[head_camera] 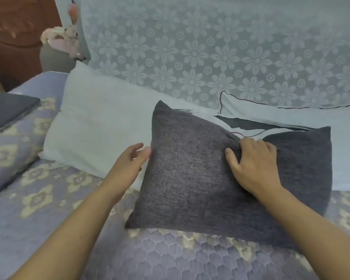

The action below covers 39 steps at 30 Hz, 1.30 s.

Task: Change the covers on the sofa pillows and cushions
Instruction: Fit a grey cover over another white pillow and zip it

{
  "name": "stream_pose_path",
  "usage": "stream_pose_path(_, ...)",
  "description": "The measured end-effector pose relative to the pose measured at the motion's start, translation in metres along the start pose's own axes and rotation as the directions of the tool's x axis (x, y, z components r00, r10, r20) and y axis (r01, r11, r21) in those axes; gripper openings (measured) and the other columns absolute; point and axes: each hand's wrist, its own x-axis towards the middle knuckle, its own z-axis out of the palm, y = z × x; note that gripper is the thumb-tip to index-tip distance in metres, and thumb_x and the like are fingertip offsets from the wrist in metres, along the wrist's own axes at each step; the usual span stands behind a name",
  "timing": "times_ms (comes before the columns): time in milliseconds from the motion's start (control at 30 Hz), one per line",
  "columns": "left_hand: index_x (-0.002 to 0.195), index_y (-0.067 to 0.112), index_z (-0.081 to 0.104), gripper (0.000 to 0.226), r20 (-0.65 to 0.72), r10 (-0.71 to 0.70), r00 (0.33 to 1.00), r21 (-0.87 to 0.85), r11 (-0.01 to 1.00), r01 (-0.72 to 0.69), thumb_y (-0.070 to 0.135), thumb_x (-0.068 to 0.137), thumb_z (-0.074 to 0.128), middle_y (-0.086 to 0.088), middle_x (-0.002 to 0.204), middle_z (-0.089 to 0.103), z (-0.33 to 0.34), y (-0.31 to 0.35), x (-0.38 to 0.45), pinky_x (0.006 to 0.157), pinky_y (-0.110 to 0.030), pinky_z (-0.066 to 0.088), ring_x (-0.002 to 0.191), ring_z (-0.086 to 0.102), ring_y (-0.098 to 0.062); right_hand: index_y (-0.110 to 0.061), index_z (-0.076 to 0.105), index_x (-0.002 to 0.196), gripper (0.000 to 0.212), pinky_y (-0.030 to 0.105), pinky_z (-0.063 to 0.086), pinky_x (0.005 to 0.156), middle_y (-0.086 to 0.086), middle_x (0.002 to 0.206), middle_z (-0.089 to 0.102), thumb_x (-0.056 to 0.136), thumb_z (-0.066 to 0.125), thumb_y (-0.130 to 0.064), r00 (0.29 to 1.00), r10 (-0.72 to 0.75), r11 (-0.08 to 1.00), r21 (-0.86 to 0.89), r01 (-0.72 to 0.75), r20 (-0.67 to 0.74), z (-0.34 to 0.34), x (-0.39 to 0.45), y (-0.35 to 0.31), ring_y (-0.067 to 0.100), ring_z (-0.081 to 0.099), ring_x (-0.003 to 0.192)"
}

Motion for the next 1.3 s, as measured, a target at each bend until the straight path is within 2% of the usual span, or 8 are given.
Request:
stream_pose_path(133, 0.129, 0.032, 0.064, 0.046, -0.004, 0.179, 0.984, -0.33, 0.929, -0.17, 0.063, 0.096, 0.052, 0.012, 0.125, 0.07, 0.035, 0.041, 0.02, 0.106, -0.044, 0.049, 0.116, 0.066, -0.008, -0.024, 0.037, 0.067, 0.04, 0.043, 0.039, 0.078, -0.012, 0.058, 0.038, 0.099, 0.039, -0.048, 0.998, -0.051, 0.997, -0.058, 0.052, 0.023, -0.026, -0.014, -0.008, 0.019, 0.04, 0.056)
stream_pose_path(267, 0.109, 0.033, 0.072, 0.033, -0.107, 0.281, 0.954, -0.293, 0.908, -0.301, 0.059, 0.094, 0.058, 0.008, 0.109, 0.075, 0.036, 0.062, 0.018, 0.099, -0.05, 0.054, 0.104, 0.07, -0.014, -0.02, 0.038, 0.065, 0.043, 0.044, 0.04, 0.074, -0.008, 0.06, 0.039, 0.098, 0.038, -0.047, 0.993, -0.114, 0.993, -0.029, 0.113, -0.038, -0.05, -0.023, -0.006, 0.021, 0.039, 0.059)
stream_pose_path(367, 0.088, 0.02, 0.072, 0.035, -0.186, 0.416, 0.89, -0.172, 0.878, -0.446, 0.052, 0.094, 0.06, 0.009, 0.083, 0.071, 0.032, 0.073, 0.002, 0.077, -0.036, 0.051, 0.078, 0.064, -0.008, -0.017, 0.057, 0.078, 0.036, 0.038, 0.037, 0.077, -0.003, 0.079, 0.052, 0.099, 0.043, -0.044, 0.989, -0.1, 0.973, 0.2, 0.12, -0.104, -0.075, -0.004, -0.03, 0.021, 0.044, 0.08)
stream_pose_path(467, 0.078, 0.019, 0.065, 0.024, -0.295, 0.509, 0.809, -0.099, 0.826, -0.556, 0.039, 0.092, 0.06, 0.016, 0.071, 0.058, 0.029, 0.074, -0.017, 0.067, -0.023, 0.041, 0.069, 0.052, -0.004, -0.027, 0.064, 0.087, 0.028, 0.026, 0.036, 0.077, -0.013, 0.09, 0.06, 0.099, 0.044, -0.042, 0.996, -0.082, 0.889, 0.455, 0.054, 0.042, -0.107, 0.025, -0.079, 0.01, 0.05, 0.092)
stream_pose_path(667, 0.089, 0.023, 0.067, 0.01, -0.411, 0.515, 0.752, -0.171, 0.767, -0.618, 0.02, 0.091, 0.057, 0.004, 0.089, 0.068, 0.025, 0.068, -0.034, 0.077, -0.016, 0.047, 0.087, 0.064, -0.01, -0.013, 0.057, 0.067, 0.053, 0.029, 0.039, 0.058, -0.005, 0.058, 0.051, 0.099, 0.048, -0.054, 0.854, -0.212, 0.872, 0.487, -0.054, 0.474, -0.119, 0.054, -0.146, 0.008, 0.046, 0.051)
stream_pose_path(900, 0.084, 0.019, 0.058, 0.013, -0.502, 0.579, 0.642, -0.047, 0.723, -0.689, 0.016, 0.096, 0.06, 0.003, 0.086, 0.054, 0.026, 0.074, -0.037, 0.069, -0.009, 0.04, 0.082, 0.053, -0.006, -0.014, 0.077, 0.083, 0.026, 0.049, 0.058, 0.089, 0.007, 0.087, 0.076, 0.085, 0.076, -0.039, 0.837, -0.094, 0.563, 0.722, -0.402, 0.539, -0.112, 0.054, -0.157, 0.026, 0.073, 0.088)
stream_pose_path(1033, 0.082, 0.023, 0.058, 0.021, -0.536, 0.604, 0.59, -0.016, 0.692, -0.722, 0.008, 0.097, 0.061, 0.002, 0.087, 0.053, 0.028, 0.075, -0.039, 0.069, -0.008, 0.04, 0.084, 0.052, -0.003, -0.02, 0.071, 0.082, 0.015, 0.017, 0.048, 0.052, -0.005, 0.075, 0.072, 0.085, 0.074, -0.034, 0.903, -0.063, 0.71, 0.655, -0.258, 0.424, -0.119, 0.052, -0.162, 0.002, 0.062, 0.057)
stream_pose_path(1300, 0.091, 0.014, 0.055, 0.012, -0.6, 0.615, 0.511, 0.027, 0.654, -0.756, 0.014, 0.102, 0.052, 0.006, 0.093, 0.051, 0.031, 0.066, -0.043, 0.076, -0.019, 0.041, 0.087, 0.053, -0.015, -0.007, 0.056, 0.08, 0.02, 0.036, 0.046, 0.066, 0.012, 0.078, 0.059, 0.094, 0.059, -0.021, 0.92, -0.078, 0.823, 0.546, -0.157, 0.383, -0.132, 0.049, -0.185, 0.023, 0.055, 0.071)
